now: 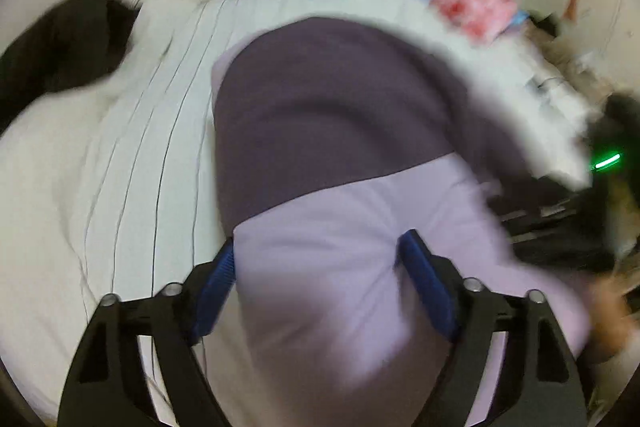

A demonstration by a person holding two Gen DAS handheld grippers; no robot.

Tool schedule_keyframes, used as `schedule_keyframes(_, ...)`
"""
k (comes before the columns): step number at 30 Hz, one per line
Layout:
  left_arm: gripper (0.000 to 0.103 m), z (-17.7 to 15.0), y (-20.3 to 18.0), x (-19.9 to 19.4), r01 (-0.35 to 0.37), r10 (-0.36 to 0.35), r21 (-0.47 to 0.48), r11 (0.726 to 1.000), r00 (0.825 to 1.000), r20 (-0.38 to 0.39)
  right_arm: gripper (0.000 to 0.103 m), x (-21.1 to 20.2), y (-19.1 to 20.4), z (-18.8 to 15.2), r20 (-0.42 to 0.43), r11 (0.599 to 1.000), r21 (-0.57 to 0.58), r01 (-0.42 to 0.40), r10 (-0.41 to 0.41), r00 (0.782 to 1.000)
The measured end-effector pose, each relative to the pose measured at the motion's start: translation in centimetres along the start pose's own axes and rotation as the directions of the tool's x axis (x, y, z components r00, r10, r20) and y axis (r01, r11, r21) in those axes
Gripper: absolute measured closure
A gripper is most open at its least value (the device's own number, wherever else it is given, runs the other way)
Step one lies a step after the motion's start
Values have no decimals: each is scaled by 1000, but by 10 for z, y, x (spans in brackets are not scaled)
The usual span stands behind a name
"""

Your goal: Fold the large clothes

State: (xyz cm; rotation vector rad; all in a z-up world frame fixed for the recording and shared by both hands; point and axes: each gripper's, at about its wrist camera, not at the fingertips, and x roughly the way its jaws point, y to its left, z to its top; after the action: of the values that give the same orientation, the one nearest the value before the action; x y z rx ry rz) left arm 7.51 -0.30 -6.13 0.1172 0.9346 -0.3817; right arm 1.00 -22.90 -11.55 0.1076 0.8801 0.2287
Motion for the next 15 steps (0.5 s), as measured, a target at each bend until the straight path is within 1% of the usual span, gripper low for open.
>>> schedule_keyframes(1,13,-9,6,5,52,-51,-29,998,998,20,7,-1,1,-1,-5,1000,-24,21,-21,1000)
schedule_keyframes(2,13,-12,12,5,84,-83,-68,994,996,24,7,-4,3,-1,-14,999,-40,33,-33,999)
schedule_keyframes(3,13,-11,8,2,71,-69,-63,995,997,33,7,-5,2,4,-42,998,-48,36,-38,998)
schedule_keyframes(4,13,-12,5,-1,54,-52,-43,998,998,40,7,-9,1,13,-93,997,-65,42,-48,995)
schedule_keyframes(5,13,-10,-2,-5,30,-29,-13,999,998,48,7,-14,1,23,-115,994,-90,66,-76,990)
schedule_keyframes(6,13,-7,-7,-6,15,-15,-1,1000,998,54,7,-31,3,38,-95,985,-121,123,-135,986)
schedule_keyframes(7,13,-7,-3,-9,6,-6,4,1000,998,59,7,-43,3,48,-56,983,-117,138,-146,988)
schedule_keyframes(8,13,-9,0,-10,-1,0,11,1000,998,63,7,-60,2,65,1,986,-88,141,-141,990)
schedule_keyframes(9,13,-10,0,-9,-6,5,18,1000,998,65,7,-68,3,77,35,988,-70,136,-134,990)
schedule_keyframes(10,13,-17,1,-12,-13,11,22,1000,998,69,7,-74,7,98,72,992,-53,119,-115,991)
schedule_keyframes(11,13,-18,2,-13,-22,20,28,999,997,71,7,-72,10,112,74,997,-36,74,-71,995)
schedule_keyframes(12,13,-17,-2,-15,-37,34,45,998,996,78,7,-61,8,126,55,1000,-6,8,-7,998)
schedule_keyframes(13,13,-22,-10,-9,-46,41,57,997,996,84,7,-36,5,138,-3,999,43,-23,23,1000)
schedule_keyframes(14,13,-22,-11,-10,-54,48,66,996,995,90,7,-9,0,139,-45,998,62,19,-16,999)
schedule_keyframes(15,13,-23,-10,-11,-52,45,69,996,995,95,7,10,-4,133,-60,997,71,38,-34,998)
